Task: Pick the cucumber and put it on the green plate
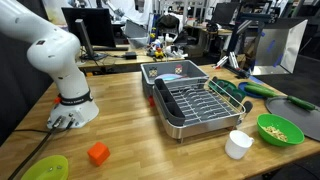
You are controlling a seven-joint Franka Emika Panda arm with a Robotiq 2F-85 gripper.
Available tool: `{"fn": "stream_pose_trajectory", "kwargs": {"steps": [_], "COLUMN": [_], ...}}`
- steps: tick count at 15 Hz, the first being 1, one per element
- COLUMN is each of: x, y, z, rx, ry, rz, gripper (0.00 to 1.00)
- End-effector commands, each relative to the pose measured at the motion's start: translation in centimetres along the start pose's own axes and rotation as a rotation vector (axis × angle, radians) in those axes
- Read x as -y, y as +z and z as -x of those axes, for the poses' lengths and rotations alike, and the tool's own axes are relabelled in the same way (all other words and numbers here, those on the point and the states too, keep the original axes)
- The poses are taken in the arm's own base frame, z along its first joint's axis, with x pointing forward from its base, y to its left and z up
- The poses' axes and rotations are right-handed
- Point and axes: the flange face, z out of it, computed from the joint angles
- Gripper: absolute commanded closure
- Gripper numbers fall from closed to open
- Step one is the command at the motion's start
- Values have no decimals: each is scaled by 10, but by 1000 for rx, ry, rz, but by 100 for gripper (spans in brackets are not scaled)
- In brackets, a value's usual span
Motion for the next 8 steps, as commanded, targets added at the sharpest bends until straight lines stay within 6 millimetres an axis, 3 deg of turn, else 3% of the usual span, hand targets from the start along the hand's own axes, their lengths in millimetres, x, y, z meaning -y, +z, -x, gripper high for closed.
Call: {"fn": "stream_pose_trajectory", "kwargs": {"steps": [1,8], "x": [0,0], "y": [0,0], "z": [0,-1], "rx": [1,4], "ry": [0,3], "rz": [0,6], "gripper": [0,0]}}
